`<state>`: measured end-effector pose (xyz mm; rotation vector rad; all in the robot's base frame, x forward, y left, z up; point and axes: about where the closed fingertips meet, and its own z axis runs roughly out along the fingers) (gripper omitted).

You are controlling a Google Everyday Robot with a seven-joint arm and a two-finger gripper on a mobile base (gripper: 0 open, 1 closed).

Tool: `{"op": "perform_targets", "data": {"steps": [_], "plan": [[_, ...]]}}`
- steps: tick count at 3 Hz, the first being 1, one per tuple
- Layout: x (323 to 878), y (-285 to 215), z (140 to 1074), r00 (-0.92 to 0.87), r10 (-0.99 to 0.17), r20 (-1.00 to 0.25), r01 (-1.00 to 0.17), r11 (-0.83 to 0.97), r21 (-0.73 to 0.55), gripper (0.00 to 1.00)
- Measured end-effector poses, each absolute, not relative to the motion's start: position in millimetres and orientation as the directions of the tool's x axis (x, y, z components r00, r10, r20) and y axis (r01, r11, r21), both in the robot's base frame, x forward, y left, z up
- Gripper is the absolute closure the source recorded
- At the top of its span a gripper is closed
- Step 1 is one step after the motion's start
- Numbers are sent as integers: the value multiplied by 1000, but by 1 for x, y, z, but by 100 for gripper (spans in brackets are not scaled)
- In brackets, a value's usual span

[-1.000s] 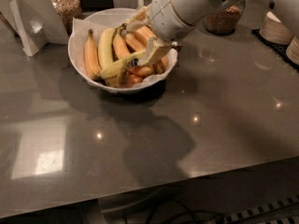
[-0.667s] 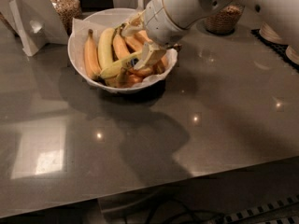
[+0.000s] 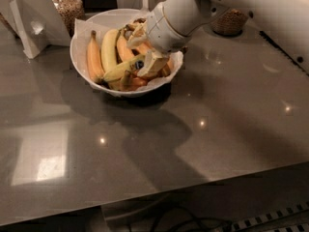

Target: Pick banana from white bowl

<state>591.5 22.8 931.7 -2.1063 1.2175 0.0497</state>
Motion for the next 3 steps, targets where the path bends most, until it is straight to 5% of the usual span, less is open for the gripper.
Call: {"op": "perform_targets", "data": {"steps": [3], "plan": [[600, 36, 919, 556, -749, -361, -789, -339, -512, 51]]}}
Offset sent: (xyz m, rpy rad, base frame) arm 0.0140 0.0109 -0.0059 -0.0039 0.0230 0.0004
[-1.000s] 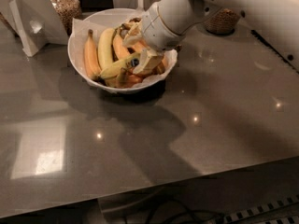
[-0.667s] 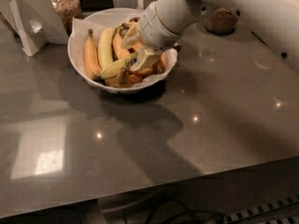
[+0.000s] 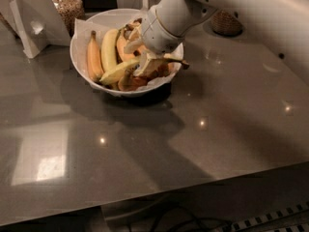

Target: Pick banana from white bowl

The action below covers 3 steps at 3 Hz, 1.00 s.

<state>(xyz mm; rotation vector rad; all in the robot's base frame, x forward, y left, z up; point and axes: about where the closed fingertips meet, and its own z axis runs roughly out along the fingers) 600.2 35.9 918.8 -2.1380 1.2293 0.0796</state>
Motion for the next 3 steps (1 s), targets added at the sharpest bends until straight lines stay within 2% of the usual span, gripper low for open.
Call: {"op": "perform_targets", "data": {"steps": [1, 2, 3], "plan": [[599, 37, 904, 550, -754, -358, -801, -356, -481, 52], [598, 35, 894, 540, -762, -356, -812, -361, -459, 71], [598, 35, 894, 540, -763, -355, -812, -361, -459, 94]]}}
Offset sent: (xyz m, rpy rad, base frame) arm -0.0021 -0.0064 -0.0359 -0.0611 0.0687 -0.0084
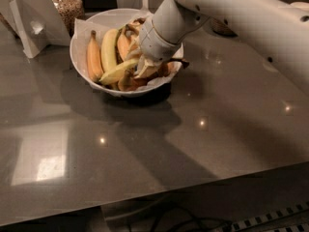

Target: Pick banana from white bowl

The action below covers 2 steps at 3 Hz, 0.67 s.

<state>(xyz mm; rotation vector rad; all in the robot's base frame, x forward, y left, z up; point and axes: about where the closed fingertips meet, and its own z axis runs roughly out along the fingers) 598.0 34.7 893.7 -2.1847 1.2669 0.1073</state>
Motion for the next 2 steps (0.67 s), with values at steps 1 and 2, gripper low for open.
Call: {"op": "perform_targets", "data": {"steps": [1, 2], "plan": [[601, 23, 918, 539, -775, -331, -799, -346, -491, 100], [602, 7, 954, 532, -791, -302, -785, -327, -527, 100]]}}
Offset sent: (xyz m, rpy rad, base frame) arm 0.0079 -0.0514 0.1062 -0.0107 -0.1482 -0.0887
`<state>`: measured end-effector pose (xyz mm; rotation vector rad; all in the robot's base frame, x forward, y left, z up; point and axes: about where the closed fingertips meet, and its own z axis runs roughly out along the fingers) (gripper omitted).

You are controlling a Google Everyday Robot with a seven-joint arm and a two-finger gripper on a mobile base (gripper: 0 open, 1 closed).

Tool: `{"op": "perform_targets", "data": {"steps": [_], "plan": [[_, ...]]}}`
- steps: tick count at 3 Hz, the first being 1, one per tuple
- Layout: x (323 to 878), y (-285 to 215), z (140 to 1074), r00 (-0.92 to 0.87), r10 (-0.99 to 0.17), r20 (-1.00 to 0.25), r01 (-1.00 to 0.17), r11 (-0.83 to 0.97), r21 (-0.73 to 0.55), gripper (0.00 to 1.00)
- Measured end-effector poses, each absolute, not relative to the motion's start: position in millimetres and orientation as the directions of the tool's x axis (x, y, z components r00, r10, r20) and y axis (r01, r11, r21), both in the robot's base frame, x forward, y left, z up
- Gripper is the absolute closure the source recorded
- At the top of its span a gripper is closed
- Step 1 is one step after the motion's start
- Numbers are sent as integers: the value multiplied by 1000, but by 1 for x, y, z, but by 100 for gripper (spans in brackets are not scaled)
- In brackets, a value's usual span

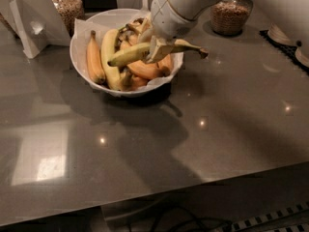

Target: Pick banana from white bowl

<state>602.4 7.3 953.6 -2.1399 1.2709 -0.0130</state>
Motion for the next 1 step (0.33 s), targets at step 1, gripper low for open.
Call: {"op": "perform_targets", "data": {"steps": [1], "plan": [[597, -15, 983, 524, -790, -318, -783, -301, -544, 100]]}}
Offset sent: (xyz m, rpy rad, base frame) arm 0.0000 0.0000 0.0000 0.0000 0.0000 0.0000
